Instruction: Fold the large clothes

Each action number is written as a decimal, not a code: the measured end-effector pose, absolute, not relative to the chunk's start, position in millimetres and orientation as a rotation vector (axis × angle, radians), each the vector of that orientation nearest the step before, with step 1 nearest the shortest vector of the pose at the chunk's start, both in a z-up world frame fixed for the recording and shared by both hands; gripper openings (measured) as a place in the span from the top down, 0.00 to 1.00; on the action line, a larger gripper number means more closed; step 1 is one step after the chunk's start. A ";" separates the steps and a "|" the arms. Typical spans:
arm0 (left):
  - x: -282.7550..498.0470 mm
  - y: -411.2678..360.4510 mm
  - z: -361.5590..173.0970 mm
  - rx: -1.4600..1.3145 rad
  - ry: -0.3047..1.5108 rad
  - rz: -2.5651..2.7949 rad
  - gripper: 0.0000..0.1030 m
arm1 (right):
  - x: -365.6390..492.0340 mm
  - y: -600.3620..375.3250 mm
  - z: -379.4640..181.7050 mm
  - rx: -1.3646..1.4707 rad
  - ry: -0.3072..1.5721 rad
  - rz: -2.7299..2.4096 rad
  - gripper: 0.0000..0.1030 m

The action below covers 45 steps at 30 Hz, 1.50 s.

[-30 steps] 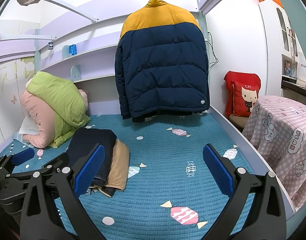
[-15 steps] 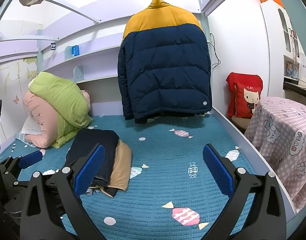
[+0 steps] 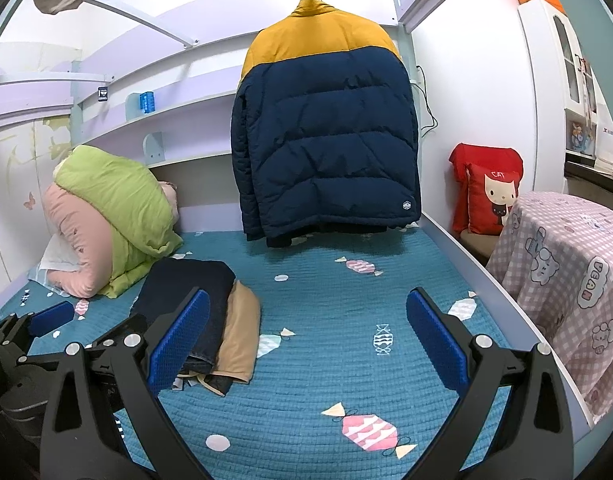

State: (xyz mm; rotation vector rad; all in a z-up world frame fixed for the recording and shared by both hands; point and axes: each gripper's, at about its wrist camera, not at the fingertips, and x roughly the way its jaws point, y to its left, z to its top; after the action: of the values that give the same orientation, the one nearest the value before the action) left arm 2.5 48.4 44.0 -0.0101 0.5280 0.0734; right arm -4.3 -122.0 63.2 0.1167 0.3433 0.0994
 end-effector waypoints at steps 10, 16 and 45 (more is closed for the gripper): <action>1.9 50.9 46.2 -0.012 0.523 0.088 0.07 | -4.8 -124.2 62.2 0.115 0.348 0.085 0.07; 0.7 50.4 46.3 -0.017 0.520 0.092 0.07 | -4.9 -124.5 61.9 0.115 0.350 0.082 0.07; 1.8 49.1 40.4 -0.008 0.538 0.091 0.07 | -5.9 -126.2 58.9 0.116 0.353 0.078 0.07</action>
State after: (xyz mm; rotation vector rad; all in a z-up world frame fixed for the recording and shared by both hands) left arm 1.8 49.1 40.4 -0.0078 0.5381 0.0907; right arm -5.9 -126.2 58.9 0.1161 0.3533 0.0780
